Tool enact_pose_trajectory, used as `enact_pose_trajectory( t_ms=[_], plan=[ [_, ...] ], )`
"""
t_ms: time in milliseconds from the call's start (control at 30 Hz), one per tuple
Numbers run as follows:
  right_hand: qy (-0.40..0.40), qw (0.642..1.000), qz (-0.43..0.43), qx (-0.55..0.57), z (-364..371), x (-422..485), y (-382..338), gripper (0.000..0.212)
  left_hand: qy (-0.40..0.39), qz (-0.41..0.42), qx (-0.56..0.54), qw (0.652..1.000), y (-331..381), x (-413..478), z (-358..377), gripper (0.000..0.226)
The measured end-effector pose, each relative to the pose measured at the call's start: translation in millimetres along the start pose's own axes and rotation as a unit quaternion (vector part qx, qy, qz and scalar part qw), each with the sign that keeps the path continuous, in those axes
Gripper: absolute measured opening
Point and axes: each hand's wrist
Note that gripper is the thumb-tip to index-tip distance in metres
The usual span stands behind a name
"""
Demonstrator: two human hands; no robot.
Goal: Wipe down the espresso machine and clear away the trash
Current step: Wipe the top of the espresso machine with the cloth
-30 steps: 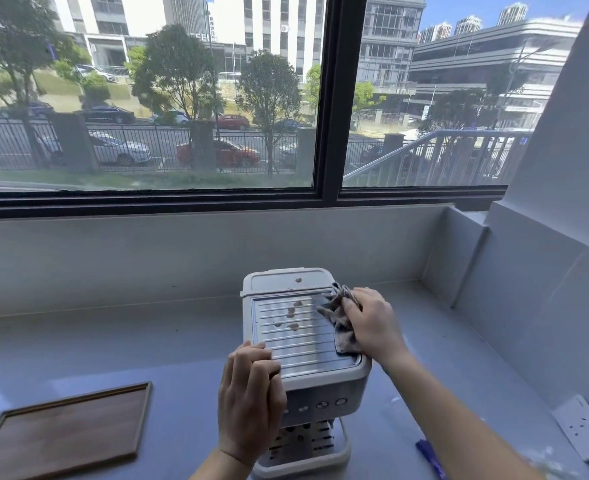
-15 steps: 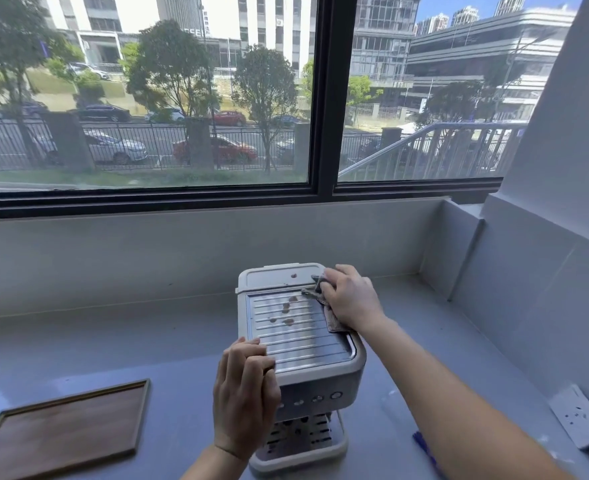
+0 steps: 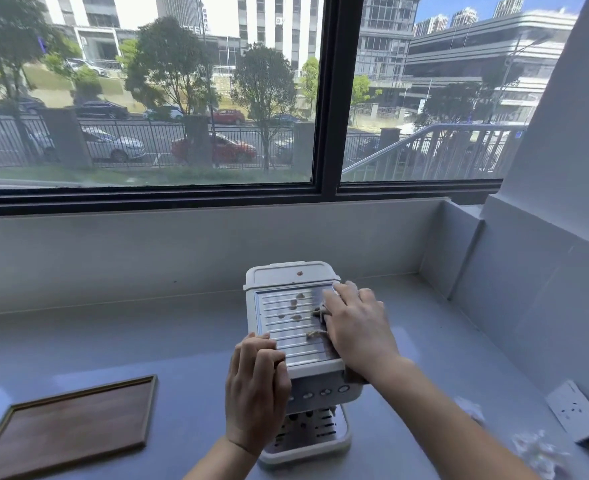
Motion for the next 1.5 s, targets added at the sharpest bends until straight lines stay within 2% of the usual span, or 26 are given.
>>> enact_pose_trajectory(
  t_ms=[100,200,267,300,367,400,467,533,600,633,700,767,800,933,1000,1167,1267,1400,1500],
  plan=[
    [0.043,0.995,-0.061,0.063,6.0,-13.2,-10.6,0.032,-0.017,0.003,-0.02,1.0,0.0,0.3,-3.4,0.015],
    [0.02,0.97,-0.143,0.194,-5.9,-13.8,-15.8,0.052,-0.033,-0.034,-0.054,0.997,4.1,2.5,-8.0,0.013],
    [-0.012,0.961,-0.178,0.21,-18.7,-9.3,-16.3,0.07,-0.033,-0.073,-0.075,0.994,8.5,8.4,-12.8,0.018],
    [-0.02,0.966,-0.171,0.193,-22.5,-8.6,-12.7,0.079,-0.034,-0.09,-0.085,0.992,10.8,11.9,-15.7,0.024],
    [0.0,0.977,-0.104,0.186,-27.3,-14.3,5.1,0.091,-0.048,-0.103,-0.093,0.989,16.4,20.4,-22.9,0.04],
    [0.019,0.976,-0.065,0.206,-28.7,-19.9,17.6,0.089,-0.061,-0.1,-0.082,0.99,20.1,26.4,-26.5,0.047],
    [0.043,0.967,-0.025,0.251,-26.1,-30.2,34.2,0.07,-0.107,-0.075,-0.029,0.991,27.9,42.5,-28.8,0.057],
    [0.036,0.963,-0.047,0.264,-16.8,-32.2,34.0,0.041,-0.198,-0.03,0.034,0.979,37.7,59.8,-24.5,0.067],
    [0.016,0.951,-0.087,0.297,-8.7,-30.0,25.9,0.018,-0.308,0.0,0.089,0.947,46.3,75.1,-16.6,0.083],
    [0.003,0.939,-0.096,0.33,-7.0,-29.4,24.7,0.015,-0.344,0.004,0.122,0.931,49.0,80.7,-12.5,0.089],
    [-0.018,0.896,-0.08,0.437,-7.7,-28.7,30.6,0.023,-0.377,-0.007,0.193,0.906,54.6,86.3,-5.1,0.094],
    [-0.023,0.844,-0.03,0.535,-8.3,-29.4,34.9,0.032,-0.377,-0.03,0.231,0.897,64.5,86.9,0.6,0.089],
    [-0.011,0.839,-0.01,0.544,-6.3,-29.5,33.3,0.034,-0.367,-0.039,0.235,0.899,69.2,85.9,2.8,0.084],
    [0.036,0.875,0.04,0.48,1.1,-26.8,12.8,0.024,-0.277,-0.036,0.22,0.935,63.7,73.3,-2.8,0.049],
    [0.044,0.893,0.045,0.445,0.8,-19.5,8.9,0.023,-0.256,-0.048,0.206,0.943,47.5,68.7,-15.2,0.035],
    [0.041,0.977,0.006,0.208,7.0,-5.0,-2.4,0.023,-0.301,-0.134,0.221,0.918,11.8,85.0,-35.8,0.035],
    [0.05,0.984,-0.003,0.173,12.1,-6.9,-0.5,0.02,-0.307,-0.136,0.204,0.92,13.5,84.7,-36.2,0.034],
    [-0.006,0.989,-0.008,0.148,21.0,-0.9,4.9,0.047,-0.315,-0.06,0.199,0.926,16.8,72.7,-28.5,0.034],
    [-0.033,0.981,-0.001,0.191,22.7,2.3,5.0,0.054,-0.348,-0.07,0.22,0.909,11.0,90.7,-18.9,0.043]
  ],
)
Point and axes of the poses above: each hand's wrist, its own x-axis towards the middle knuckle, its own z-axis out of the palm, y = z × x, and after that the axes turned 8 degrees about -y, right-handed
